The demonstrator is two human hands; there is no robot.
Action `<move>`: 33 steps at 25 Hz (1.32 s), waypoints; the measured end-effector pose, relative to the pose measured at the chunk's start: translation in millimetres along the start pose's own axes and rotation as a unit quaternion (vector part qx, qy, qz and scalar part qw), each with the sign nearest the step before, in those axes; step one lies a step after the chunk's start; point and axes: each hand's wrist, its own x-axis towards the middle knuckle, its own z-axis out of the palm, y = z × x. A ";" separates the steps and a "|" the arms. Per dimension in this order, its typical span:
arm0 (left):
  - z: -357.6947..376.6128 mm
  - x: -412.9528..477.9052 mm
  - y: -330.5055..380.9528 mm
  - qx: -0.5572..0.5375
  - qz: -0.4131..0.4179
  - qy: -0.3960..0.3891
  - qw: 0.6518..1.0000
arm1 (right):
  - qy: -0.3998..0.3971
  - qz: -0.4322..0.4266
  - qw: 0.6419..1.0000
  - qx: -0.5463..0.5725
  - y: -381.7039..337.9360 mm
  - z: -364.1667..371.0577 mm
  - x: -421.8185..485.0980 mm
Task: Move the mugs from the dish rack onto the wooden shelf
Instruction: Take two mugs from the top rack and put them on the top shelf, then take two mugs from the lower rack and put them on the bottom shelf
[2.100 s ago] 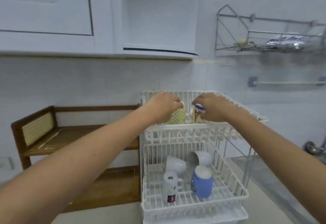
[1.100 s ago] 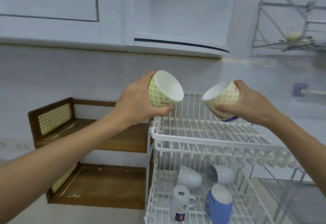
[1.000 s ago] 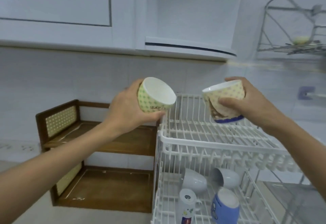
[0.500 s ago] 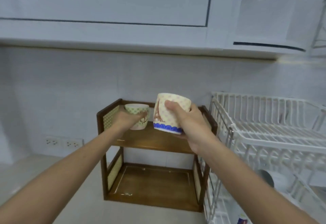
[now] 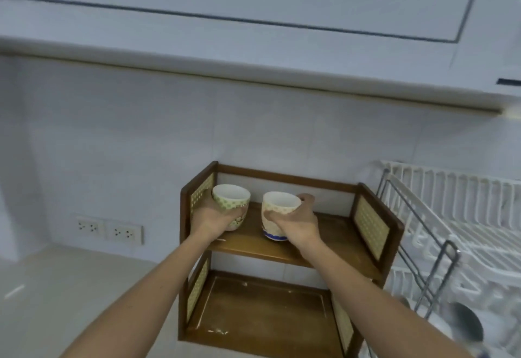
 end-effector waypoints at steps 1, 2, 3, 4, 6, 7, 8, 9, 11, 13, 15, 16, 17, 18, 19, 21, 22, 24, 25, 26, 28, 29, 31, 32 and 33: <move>1.4 -0.1 -2.0 -0.009 0.000 0.000 1.000 | -0.001 -0.008 1.000 0.002 3.8 1.5 1.7; 3.3 1.1 -5.8 -0.017 -0.002 -0.001 1.000 | -0.003 -0.012 1.000 0.005 7.8 3.7 4.7; 4.6 2.0 -7.8 -0.020 0.001 0.000 1.000 | -0.003 -0.016 1.000 0.008 9.7 4.5 7.9; 6.3 2.4 -10.4 -0.018 0.005 0.001 1.000 | -0.006 -0.018 1.000 0.008 11.3 5.0 11.6; 8.5 3.1 -12.9 -0.015 0.012 0.007 1.000 | -0.011 -0.028 1.000 0.000 12.0 4.2 18.3; 9.3 3.7 -14.0 -0.016 0.015 0.009 1.000 | -0.015 -0.031 0.999 -0.003 12.8 4.0 20.7; 9.6 4.1 -14.8 -0.015 0.019 0.009 1.000 | -0.020 -0.033 0.999 -0.002 13.7 3.5 21.8; 10.1 3.9 -15.7 -0.009 0.023 0.007 1.000 | -0.027 -0.033 0.999 0.004 14.7 3.2 21.6; 10.6 2.1 -15.6 0.001 0.031 -0.003 1.000 | -0.044 -0.037 0.998 0.020 17.0 2.1 17.9; 10.2 -2.9 -11.7 0.004 0.039 -0.013 0.999 | -0.050 -0.037 0.998 0.028 17.7 -0.4 7.9; 9.3 -15.4 -4.6 0.018 0.061 0.002 0.998 | -0.018 -0.046 0.999 0.001 18.9 -7.6 -13.5; 9.2 -25.2 -1.0 0.027 0.077 0.029 0.996 | 0.003 -0.059 0.998 -0.020 21.1 -13.6 -27.8; 10.2 -37.8 2.0 0.031 0.094 0.063 0.993 | 0.015 -0.077 0.996 -0.032 25.2 -21.5 -44.7; 12.4 -53.9 4.2 0.031 0.114 0.096 0.988 | 0.012 -0.093 0.995 -0.034 31.4 -30.9 -63.1; 18.6 -76.1 5.8 0.027 0.142 0.116 0.983 | -0.001 -0.107 0.994 -0.035 41.3 -43.8 -83.9; 34.4 -126.8 4.8 0.015 0.208 0.094 0.973 | -0.016 -0.140 0.989 -0.035 65.1 -71.5 -123.9; 44.3 -153.3 4.2 0.010 0.245 0.052 0.968 | -0.010 -0.160 0.987 -0.031 78.5 -87.9 -141.7; 65.3 -201.4 5.4 0.007 0.327 -0.059 0.943 | 0.014 -0.200 0.980 -0.020 105.2 -123.5 -169.0; 76.2 -221.6 8.1 0.008 0.368 -0.113 0.923 | 0.031 -0.219 0.975 -0.026 117.9 -142.7 -178.1; 87.9 -238.6 12.7 0.008 0.410 -0.159 0.898 | 0.049 -0.235 0.970 -0.045 130.8 -162.1 -183.3; 115.1 -265.3 23.5 0.000 0.487 -0.230 0.842 | 0.078 -0.229 0.966 -0.090 160.9 -201.2 -183.2; 131.1 -276.2 29.3 0.000 0.518 -0.258 0.816 | 0.088 -0.199 0.969 -0.117 176.4 -221.8 -179.5; 165.7 -292.4 39.3 0.039 0.543 -0.313 0.778 | 0.064 -0.104 0.972 -0.200 205.5 -257.5 -163.8; 185.2 -298.7 45.8 0.083 0.531 -0.339 0.772 | 0.016 -0.064 0.951 -0.303 221.4 -272.9 -152.5; 206.2 -303.6 52.7 0.145 0.515 -0.356 0.766 | -0.051 -0.051 0.890 -0.449 236.1 -286.0 -139.8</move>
